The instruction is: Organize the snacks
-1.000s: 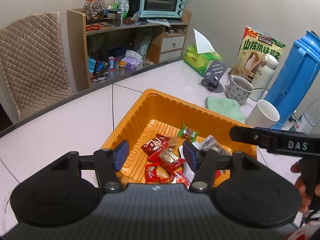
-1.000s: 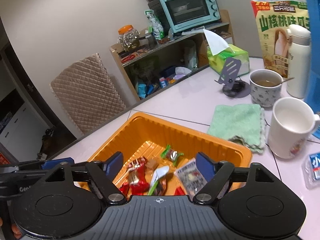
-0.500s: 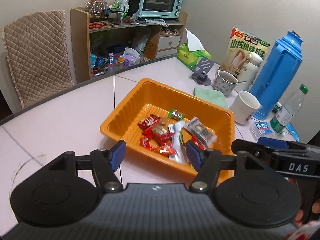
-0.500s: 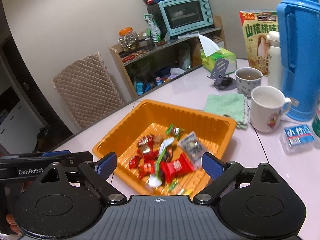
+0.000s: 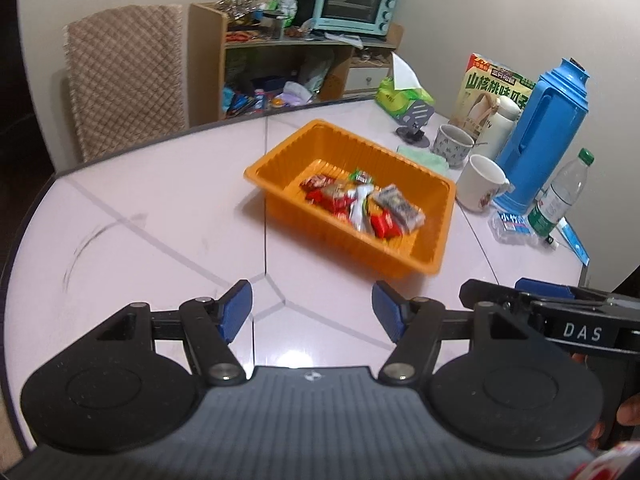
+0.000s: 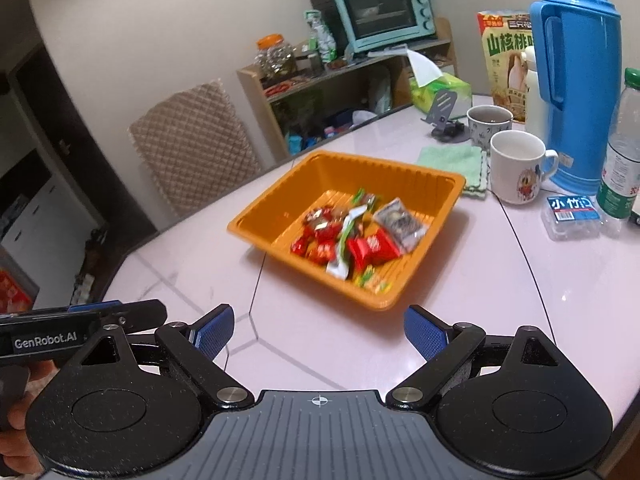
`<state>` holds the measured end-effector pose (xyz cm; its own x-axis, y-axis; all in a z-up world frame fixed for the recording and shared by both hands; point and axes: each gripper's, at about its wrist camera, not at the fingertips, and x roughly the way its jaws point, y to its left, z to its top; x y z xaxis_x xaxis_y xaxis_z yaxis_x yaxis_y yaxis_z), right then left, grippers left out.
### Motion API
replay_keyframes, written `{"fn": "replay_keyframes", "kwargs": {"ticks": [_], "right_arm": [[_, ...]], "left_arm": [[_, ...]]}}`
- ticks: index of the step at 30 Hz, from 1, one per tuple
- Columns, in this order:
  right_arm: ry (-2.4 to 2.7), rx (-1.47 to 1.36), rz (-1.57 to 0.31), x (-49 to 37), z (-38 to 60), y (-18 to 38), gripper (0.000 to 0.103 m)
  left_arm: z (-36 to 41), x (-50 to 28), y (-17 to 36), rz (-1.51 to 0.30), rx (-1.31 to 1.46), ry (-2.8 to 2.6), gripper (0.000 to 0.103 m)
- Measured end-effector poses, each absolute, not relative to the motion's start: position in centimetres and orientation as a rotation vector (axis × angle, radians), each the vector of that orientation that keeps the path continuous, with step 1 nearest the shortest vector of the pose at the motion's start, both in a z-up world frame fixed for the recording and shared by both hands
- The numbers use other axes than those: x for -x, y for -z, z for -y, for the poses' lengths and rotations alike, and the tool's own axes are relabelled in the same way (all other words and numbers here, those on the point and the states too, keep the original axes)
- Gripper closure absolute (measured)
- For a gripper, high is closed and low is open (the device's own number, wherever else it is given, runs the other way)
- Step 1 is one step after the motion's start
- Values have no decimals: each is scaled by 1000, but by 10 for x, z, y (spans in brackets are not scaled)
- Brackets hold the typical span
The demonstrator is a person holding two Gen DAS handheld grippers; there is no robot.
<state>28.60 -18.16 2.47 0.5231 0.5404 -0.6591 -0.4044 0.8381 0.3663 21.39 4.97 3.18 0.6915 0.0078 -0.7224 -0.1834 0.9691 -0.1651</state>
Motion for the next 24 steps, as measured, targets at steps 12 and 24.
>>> {"fn": "replay_keyframes", "kwargs": {"ticks": [12,24], "right_arm": [[-677,-116,-891,-221,222,-28,12],[-760,-66,-924,-178,245,-23,12]], "left_arm": [[3,-125,-33,-817,271,-196,35],[38,-69,-31,-827,299,-265,35]]}}
